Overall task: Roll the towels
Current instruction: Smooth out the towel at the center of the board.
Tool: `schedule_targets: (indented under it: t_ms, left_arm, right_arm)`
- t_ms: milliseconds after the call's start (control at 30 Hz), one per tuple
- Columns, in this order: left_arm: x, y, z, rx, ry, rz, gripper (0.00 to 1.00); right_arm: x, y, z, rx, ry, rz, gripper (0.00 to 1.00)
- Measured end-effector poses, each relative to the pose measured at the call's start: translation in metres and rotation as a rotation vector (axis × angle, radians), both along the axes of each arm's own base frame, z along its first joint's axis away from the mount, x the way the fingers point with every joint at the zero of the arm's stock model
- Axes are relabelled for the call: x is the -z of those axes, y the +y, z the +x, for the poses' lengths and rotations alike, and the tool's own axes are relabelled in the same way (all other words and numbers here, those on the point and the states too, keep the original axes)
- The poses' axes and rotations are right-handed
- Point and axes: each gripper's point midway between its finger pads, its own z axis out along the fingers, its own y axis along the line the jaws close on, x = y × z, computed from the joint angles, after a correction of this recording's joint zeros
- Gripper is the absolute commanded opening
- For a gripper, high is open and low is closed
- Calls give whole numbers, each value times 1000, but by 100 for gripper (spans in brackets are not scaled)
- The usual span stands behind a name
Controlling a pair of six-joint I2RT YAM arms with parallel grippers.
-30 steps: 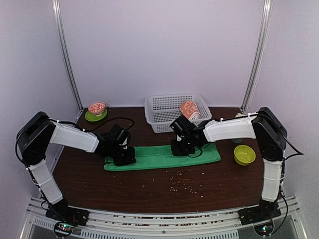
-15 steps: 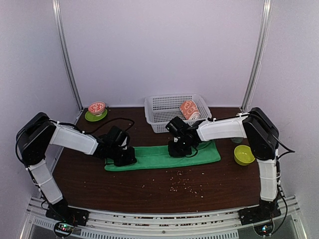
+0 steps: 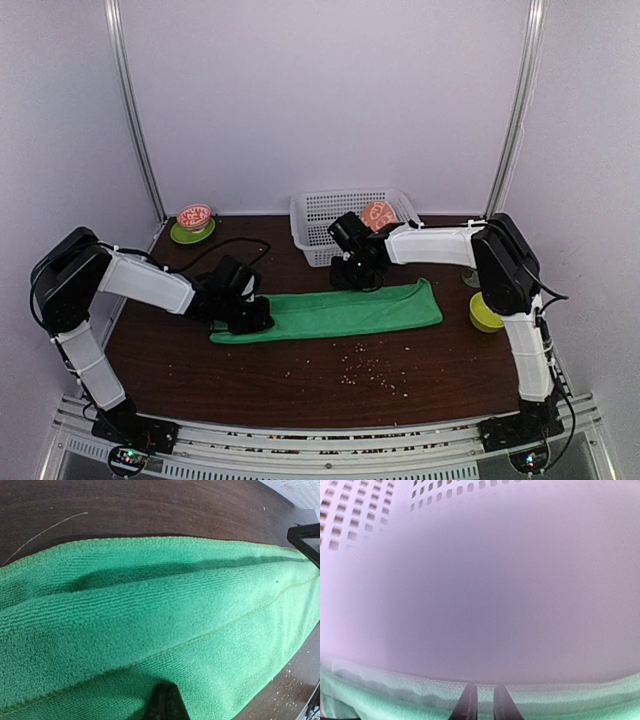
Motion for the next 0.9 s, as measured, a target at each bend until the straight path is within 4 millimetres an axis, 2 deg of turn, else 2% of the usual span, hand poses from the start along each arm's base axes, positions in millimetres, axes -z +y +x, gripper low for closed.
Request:
schedule_targets:
  t_ms: [67,167,267,333,467,567,633,667,767,800,900]
  left_arm:
    - [0,0,0,2,-4,-1,0]
    - [0,1,-2,4,-6,-2,0]
    - [-1,4,-7,8,-1,4,0]
    - [-1,6,-11,11,4,9,0]
    - [-1,8,-19,20,5,17,0]
    - [-1,7,-27,33,5,26,0]
    - [-2,6,-36,44,5,32,0]
    - [-3,7,-39,43,8,35,4]
    - [-6,11,-70,87,43,70,48]
    - [-11,13,-79,99,50,80,60]
    - [-39,20,-89,106,18,75,80]
  right_arm:
    - [0,-3,10,15,-1,0,15]
    - [-5,-7,15,18,-6,-3,20]
    - [-16,-11,9,0,-16,-6,29]
    - [-27,-12,-6,-30,-25,-9,32]
    - [-48,-10,-55,-112,-42,-9,33]
    - [-48,-7,-90,-159,-38,-14,34]
    - [-39,-9,-111,-170,-23,-7,38]
    - [-33,-16,-121,-159,-10,-9,41]
    - [-22,-50,-138,-85,17,-24,53]
    - [-24,-58,-141,-62,18,-20,57]
    - [-43,-78,-145,15,-19,29,67]
